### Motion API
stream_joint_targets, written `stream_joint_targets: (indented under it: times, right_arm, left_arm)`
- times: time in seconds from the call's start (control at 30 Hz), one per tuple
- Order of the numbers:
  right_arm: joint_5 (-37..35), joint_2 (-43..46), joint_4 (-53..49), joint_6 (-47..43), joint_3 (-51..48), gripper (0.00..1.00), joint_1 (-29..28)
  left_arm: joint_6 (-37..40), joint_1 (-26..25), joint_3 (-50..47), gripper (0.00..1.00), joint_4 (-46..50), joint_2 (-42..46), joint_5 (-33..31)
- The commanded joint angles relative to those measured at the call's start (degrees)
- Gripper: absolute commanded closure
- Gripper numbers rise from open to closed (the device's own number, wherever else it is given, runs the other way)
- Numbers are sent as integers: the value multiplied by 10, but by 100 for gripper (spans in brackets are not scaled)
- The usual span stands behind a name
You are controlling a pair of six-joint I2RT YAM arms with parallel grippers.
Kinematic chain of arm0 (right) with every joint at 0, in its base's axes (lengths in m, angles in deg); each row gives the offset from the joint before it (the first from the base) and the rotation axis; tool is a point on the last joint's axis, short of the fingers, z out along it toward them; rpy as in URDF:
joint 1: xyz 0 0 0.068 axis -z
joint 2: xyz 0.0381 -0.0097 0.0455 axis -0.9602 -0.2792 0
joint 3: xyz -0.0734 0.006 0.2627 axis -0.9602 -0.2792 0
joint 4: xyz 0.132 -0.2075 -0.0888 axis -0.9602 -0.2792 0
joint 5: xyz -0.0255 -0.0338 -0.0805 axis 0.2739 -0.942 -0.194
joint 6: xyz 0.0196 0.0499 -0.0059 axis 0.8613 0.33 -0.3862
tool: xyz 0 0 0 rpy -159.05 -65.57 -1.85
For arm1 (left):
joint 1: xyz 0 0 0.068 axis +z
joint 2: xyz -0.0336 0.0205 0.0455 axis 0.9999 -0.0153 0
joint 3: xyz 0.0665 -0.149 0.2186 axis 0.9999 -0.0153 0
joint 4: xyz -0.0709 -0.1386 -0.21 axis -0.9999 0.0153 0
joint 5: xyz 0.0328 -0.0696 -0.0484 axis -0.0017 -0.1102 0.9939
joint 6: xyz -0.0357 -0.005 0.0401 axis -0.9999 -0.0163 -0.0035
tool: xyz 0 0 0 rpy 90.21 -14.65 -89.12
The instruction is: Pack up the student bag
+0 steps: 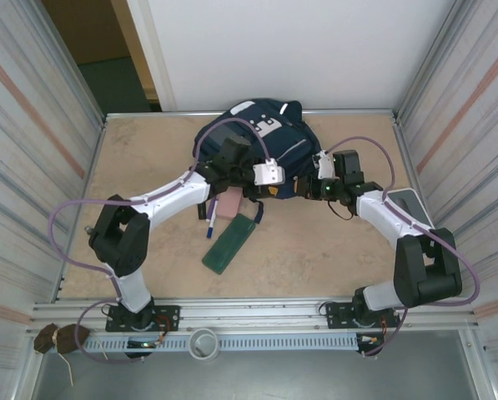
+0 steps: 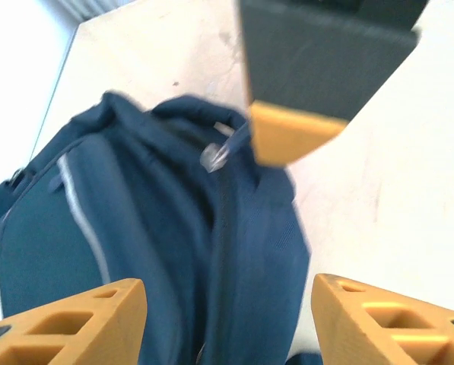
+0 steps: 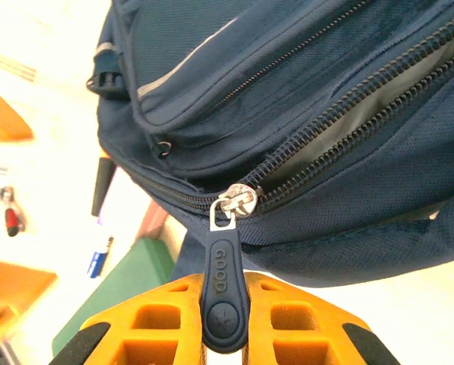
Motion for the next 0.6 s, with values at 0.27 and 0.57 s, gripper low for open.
stream_joint_targets:
  times: [0.27,0.57]
  right_arm:
    - [54,48,49,24,-23,100,-30]
    - [63,58,50,16,-36,100,-27]
  left_arm:
    - [18,-5,41,59,5,-53,-12]
    - [30,5,55,77,17,-75,-27]
